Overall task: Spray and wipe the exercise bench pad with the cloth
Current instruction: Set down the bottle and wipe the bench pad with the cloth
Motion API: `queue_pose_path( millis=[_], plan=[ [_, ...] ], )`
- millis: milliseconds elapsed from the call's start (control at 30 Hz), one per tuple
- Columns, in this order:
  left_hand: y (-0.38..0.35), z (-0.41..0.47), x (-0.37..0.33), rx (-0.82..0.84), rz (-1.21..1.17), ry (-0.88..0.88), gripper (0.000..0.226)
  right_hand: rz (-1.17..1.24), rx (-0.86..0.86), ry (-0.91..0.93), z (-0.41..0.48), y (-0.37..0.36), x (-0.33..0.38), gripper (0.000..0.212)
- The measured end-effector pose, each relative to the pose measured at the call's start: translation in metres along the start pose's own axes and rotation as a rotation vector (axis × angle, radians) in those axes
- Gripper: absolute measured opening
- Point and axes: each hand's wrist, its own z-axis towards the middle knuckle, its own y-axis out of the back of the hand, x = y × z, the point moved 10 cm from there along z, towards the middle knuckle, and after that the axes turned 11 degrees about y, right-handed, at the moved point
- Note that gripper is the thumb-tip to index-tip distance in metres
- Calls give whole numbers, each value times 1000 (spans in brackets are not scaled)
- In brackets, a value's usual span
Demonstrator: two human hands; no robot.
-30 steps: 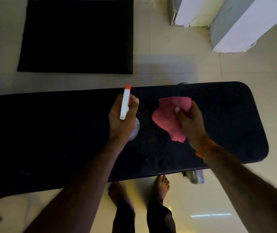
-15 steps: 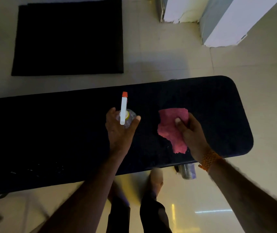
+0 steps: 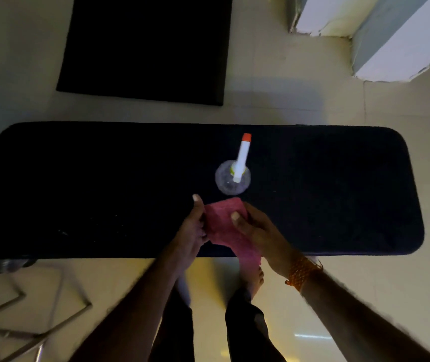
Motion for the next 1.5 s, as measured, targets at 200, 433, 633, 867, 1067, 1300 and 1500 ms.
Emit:
queue_pose_path(
  millis=[200,433,633,867,1067,1300,1500],
  plan=[
    [84,-15,-32,121,10,-234,36,-84,23,-12,51,-70,-12,29],
    [226,-74,-98,-474,460,-580,59,-573,25,83,125,-178,1,12],
    [338,-109,-135,-714,401,-624,62,-660,63,167,189,-292,14,19],
    [434,-74,-155,-651,193,-572,51,-635,161,92,281,-369,-6,22],
    [484,-55,-215,-635,26,-607,64,-894,371,294,397,-443,13,22],
    [520,0,-207,-779,976,-300,163,-1362,359,275,433,-489,-58,87],
    [523,12,-201,-827,1076,-246,161,-1582,313,437,425,-503,-90,86]
  ],
)
